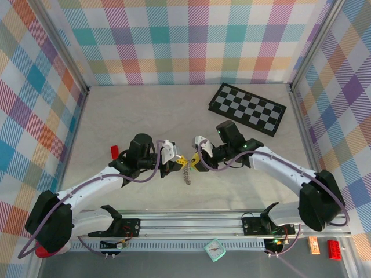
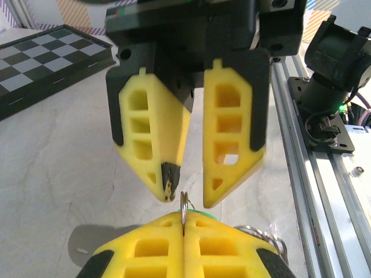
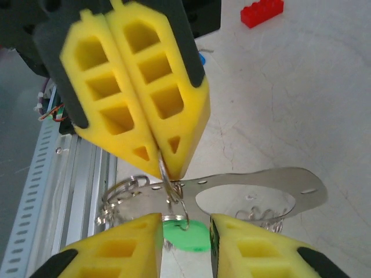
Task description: Put the keys on the keyring
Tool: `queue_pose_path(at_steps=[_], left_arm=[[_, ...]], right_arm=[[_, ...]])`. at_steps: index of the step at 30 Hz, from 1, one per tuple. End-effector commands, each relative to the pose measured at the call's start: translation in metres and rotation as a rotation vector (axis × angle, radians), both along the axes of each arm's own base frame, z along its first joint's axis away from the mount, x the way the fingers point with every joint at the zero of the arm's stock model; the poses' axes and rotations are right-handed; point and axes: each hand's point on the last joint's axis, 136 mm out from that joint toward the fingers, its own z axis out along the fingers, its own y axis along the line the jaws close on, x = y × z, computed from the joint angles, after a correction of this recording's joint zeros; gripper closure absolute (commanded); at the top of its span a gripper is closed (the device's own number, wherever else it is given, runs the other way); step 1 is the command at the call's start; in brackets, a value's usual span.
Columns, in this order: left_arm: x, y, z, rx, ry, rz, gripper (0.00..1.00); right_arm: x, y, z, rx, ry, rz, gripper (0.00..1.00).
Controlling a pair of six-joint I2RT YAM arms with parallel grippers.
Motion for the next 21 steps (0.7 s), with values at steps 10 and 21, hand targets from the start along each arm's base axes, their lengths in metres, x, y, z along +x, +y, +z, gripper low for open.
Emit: queue_pose_path(at_steps=[10, 21], left_arm=[[-0.004, -0.006, 0.018, -0.103, -0.026, -0.03, 1.0], [-0.003, -0.007, 0.019, -0.118, -0.02, -0.026, 1.0]], right_arm=[[0.002, 0.01, 0.016, 0.102, -0.053, 0.03, 0.73], [0.001, 0.015, 0.015, 0.132, -0.039, 0.05, 0.93]])
